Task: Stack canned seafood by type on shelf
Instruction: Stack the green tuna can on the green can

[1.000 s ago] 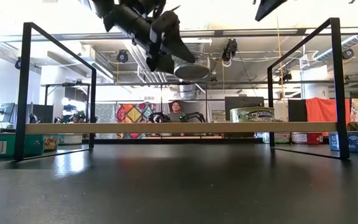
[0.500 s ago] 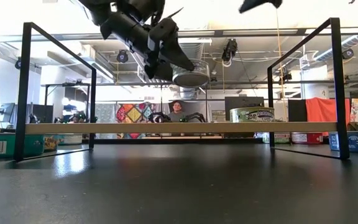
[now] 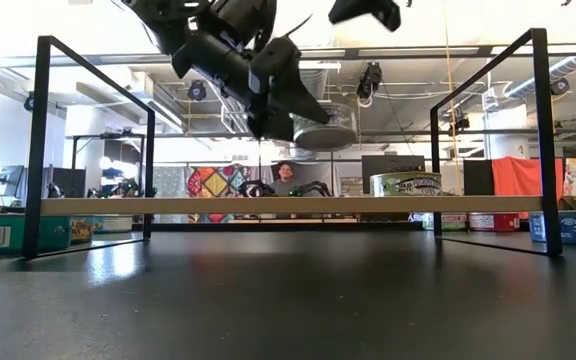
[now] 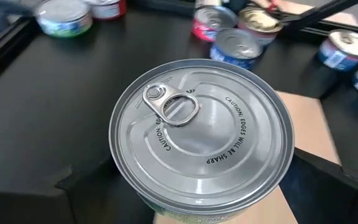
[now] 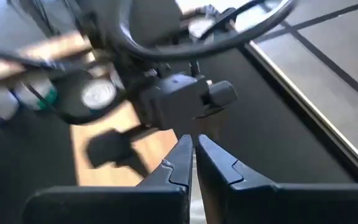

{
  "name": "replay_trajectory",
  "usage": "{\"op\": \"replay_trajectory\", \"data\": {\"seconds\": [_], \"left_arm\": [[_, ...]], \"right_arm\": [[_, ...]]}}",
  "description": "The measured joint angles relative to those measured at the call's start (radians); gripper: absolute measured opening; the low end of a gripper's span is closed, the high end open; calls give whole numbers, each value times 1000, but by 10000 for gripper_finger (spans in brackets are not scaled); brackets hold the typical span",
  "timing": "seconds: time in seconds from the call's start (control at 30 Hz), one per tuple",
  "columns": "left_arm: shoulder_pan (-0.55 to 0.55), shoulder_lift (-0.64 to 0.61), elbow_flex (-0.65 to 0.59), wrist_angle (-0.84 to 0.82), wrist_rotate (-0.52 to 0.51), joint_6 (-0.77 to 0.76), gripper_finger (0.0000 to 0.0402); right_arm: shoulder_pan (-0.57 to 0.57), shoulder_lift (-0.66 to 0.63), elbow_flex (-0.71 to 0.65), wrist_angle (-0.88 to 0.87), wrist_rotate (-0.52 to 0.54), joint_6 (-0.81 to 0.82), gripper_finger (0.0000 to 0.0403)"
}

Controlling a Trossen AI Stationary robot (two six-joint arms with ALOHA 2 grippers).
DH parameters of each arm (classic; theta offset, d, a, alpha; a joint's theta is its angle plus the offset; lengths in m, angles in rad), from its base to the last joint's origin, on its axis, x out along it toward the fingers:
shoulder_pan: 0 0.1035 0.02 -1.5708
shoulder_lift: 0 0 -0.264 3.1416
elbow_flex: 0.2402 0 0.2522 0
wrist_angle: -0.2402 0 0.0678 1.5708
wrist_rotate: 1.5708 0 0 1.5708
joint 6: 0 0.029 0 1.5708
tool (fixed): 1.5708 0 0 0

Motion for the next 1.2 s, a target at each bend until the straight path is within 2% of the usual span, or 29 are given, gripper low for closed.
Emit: {"op": "replay_trajectory", "data": {"seconds": [0.2, 0.47, 0.63, 0.77, 1.07, 1.2], "left_arm": [[-53, 31, -1, 104, 52, 38, 357], [-57, 101, 25, 173, 51, 51, 357], [-52, 150, 128, 75, 65, 180, 357], [-43, 220, 219, -30, 90, 264, 357], [-41, 313, 378, -127, 151, 314, 357], [-33, 325, 407, -161, 176, 319, 357]], "right_arm": [[-6, 78, 1, -34, 11, -65, 13], [-7, 66, 2, -259, 11, -48, 13], [-15, 58, 3, -410, 0, -40, 13], [-18, 58, 3, -427, -29, -73, 13], [-64, 26, 3, -499, -41, -68, 13], [-77, 19, 3, -498, -42, -100, 13]]}}
